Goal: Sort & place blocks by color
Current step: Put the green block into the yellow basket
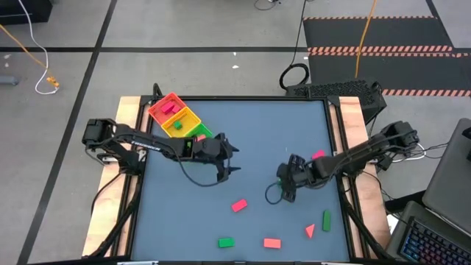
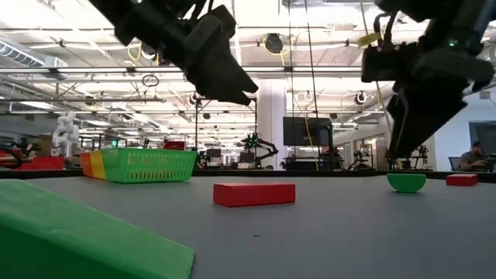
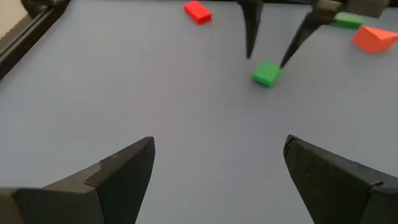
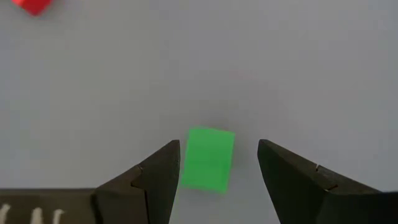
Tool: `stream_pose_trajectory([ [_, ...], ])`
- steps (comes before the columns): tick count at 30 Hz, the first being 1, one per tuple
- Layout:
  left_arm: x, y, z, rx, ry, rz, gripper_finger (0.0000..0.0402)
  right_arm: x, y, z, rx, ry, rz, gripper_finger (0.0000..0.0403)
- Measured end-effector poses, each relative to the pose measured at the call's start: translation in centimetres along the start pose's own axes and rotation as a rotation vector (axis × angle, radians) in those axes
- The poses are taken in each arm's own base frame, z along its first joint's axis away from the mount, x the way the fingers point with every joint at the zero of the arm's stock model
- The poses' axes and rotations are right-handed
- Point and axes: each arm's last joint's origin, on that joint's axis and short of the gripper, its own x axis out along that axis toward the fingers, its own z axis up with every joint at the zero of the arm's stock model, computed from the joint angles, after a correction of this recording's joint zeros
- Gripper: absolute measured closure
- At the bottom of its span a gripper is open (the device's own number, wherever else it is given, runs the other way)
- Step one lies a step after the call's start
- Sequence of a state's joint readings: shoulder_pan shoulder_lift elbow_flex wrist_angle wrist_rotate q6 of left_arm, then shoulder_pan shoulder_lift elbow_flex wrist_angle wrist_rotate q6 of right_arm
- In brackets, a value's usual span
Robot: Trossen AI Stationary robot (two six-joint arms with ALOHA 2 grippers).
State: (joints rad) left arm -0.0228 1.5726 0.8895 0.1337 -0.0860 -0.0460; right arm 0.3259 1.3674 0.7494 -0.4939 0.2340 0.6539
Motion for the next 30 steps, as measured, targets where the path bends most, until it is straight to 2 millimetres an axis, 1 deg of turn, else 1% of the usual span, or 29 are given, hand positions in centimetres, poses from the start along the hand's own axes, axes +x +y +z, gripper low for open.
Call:
stream_pose_trajectory([
  [3, 0.1, -0.2, -0.5, -0.001, -0.044, -0.007, 0.0046, 0.5, 0.3, -0.5, -0.007, 0.023, -0.043, 0.0193],
  [7, 0.1, -0.2, -1.0, -0.002, -0.050, -0.008, 0.0046, 1.1, 0.4, -0.9, 0.018, 0.054, -0.065, 0.0193],
  [16, 0.1, -0.2, -0.9, -0.009, -0.053, -0.007, 0.0046, 1.3, 1.4, -1.3, 0.081, 0.058, -0.019, 0.0193],
  [19, 0.1, -0.2, -0.9, -0.013, -0.053, -0.008, 0.0046, 1.4, 1.4, -1.3, 0.092, 0.056, -0.023, 0.0193],
  [30, 0.1, -0.2, -0.9, -0.017, -0.053, -0.007, 0.0046, 2.9, 0.9, -2.5, 0.118, 0.031, -0.006, 0.0193],
])
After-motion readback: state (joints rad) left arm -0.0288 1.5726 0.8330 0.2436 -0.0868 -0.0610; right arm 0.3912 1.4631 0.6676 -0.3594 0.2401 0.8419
